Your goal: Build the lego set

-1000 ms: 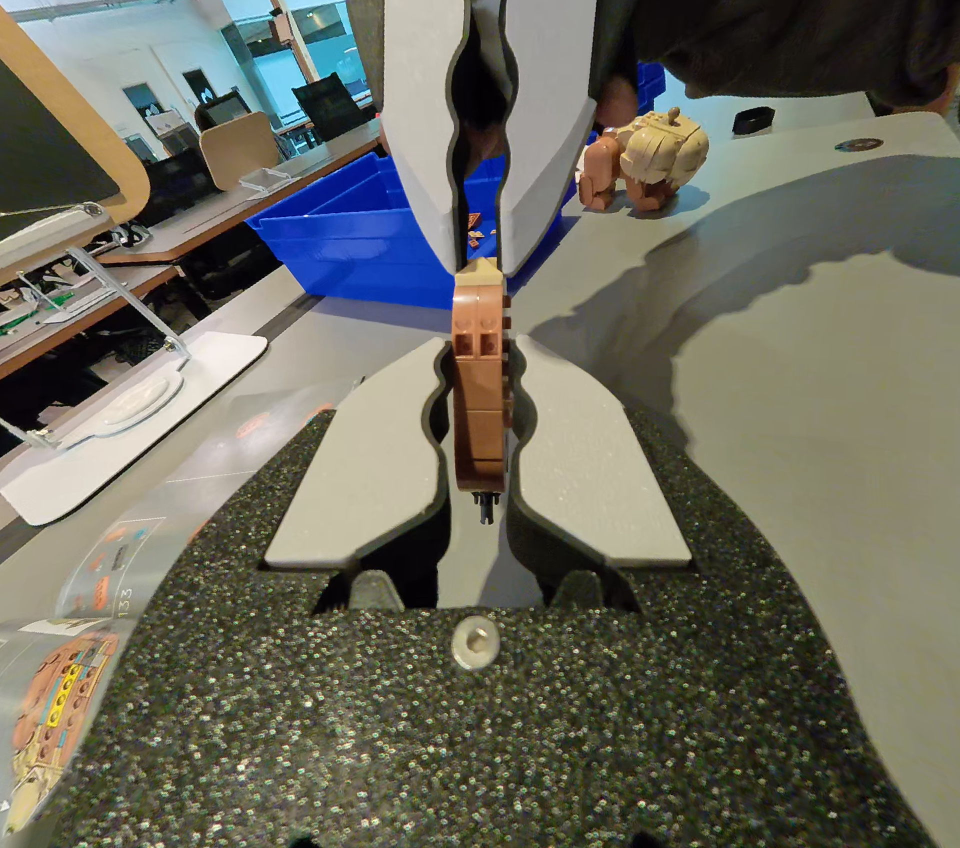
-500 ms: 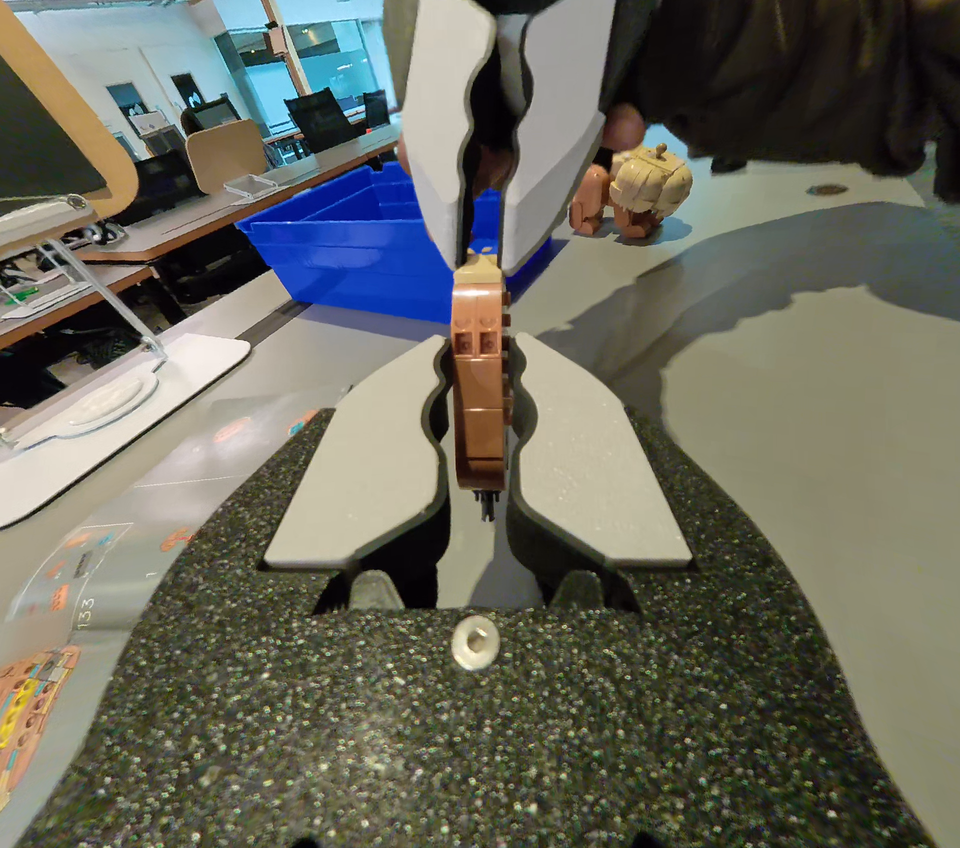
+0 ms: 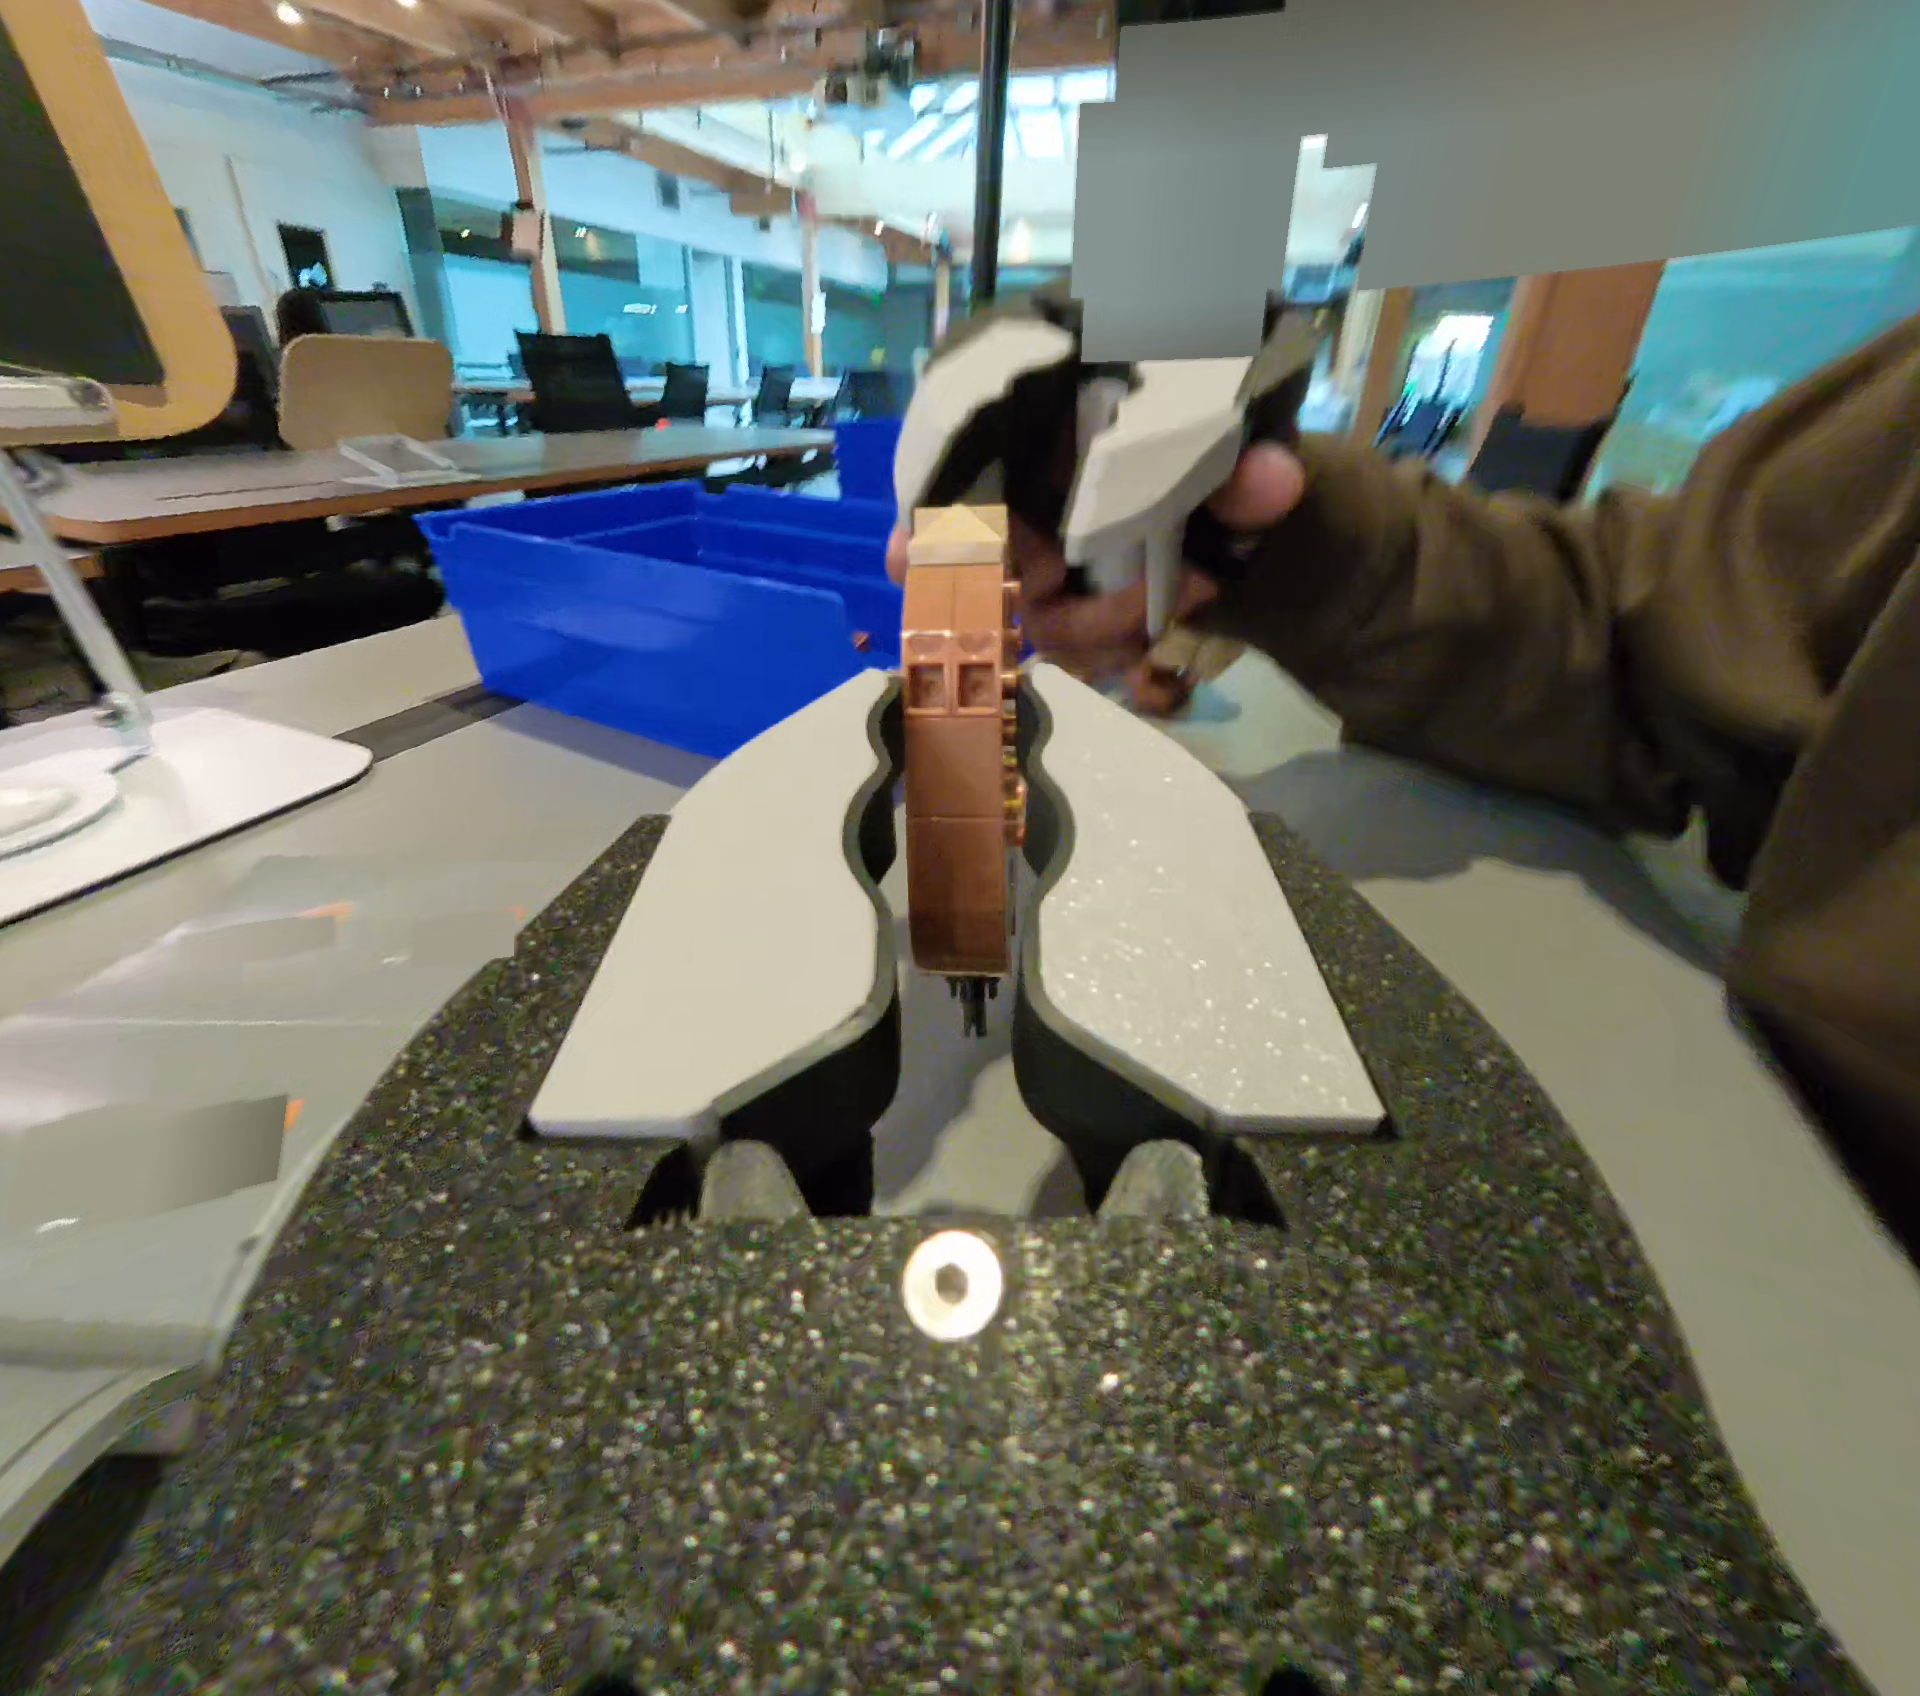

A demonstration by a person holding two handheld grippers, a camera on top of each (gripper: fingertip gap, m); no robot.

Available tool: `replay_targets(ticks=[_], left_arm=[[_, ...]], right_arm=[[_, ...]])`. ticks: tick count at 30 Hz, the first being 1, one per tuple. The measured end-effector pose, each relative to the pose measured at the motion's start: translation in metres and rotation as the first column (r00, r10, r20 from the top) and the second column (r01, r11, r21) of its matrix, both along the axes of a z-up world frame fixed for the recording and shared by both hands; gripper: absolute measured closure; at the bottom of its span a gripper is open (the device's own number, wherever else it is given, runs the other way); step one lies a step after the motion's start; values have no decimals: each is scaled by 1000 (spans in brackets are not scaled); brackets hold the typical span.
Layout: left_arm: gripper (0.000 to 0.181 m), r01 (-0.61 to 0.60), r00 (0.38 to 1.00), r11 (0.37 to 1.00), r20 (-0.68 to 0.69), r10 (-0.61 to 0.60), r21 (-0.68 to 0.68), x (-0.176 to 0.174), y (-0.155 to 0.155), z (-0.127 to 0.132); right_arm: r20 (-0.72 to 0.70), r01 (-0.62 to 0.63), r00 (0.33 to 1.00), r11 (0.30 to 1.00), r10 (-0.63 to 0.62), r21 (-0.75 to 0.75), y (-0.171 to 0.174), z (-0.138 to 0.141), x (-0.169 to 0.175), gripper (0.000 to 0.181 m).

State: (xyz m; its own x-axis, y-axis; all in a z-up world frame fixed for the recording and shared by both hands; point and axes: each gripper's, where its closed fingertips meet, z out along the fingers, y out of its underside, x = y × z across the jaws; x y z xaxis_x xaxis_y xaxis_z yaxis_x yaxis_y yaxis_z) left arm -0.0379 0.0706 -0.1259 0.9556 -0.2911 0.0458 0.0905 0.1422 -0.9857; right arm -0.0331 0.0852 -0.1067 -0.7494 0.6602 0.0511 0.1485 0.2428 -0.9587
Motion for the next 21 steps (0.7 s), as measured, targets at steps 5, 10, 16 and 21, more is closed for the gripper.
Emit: replay_targets(ticks=[5, 10, 16, 21], left_arm=[[161, 90, 967, 990, 229, -114, 113, -3, -8, 14], [161, 122, 931, 977, 320, -174, 175, 0, -10, 19], [161, 127, 919, 975, 349, -184, 181, 4, -8, 17], [159, 125, 913, 981, 370, -173, 149, 3, -5, 13]], right_arm=[[65, 15, 998, 981, -2, -193, -13, -15, 3, 153], [95, 4, 995, 982, 14, -189, -29, -26, 5, 153], [116, 38, 993, 975, -12, -220, -34, -28, 1, 158], [127, 74, 991, 977, -48, -202, -30, -31, -1, 159]])
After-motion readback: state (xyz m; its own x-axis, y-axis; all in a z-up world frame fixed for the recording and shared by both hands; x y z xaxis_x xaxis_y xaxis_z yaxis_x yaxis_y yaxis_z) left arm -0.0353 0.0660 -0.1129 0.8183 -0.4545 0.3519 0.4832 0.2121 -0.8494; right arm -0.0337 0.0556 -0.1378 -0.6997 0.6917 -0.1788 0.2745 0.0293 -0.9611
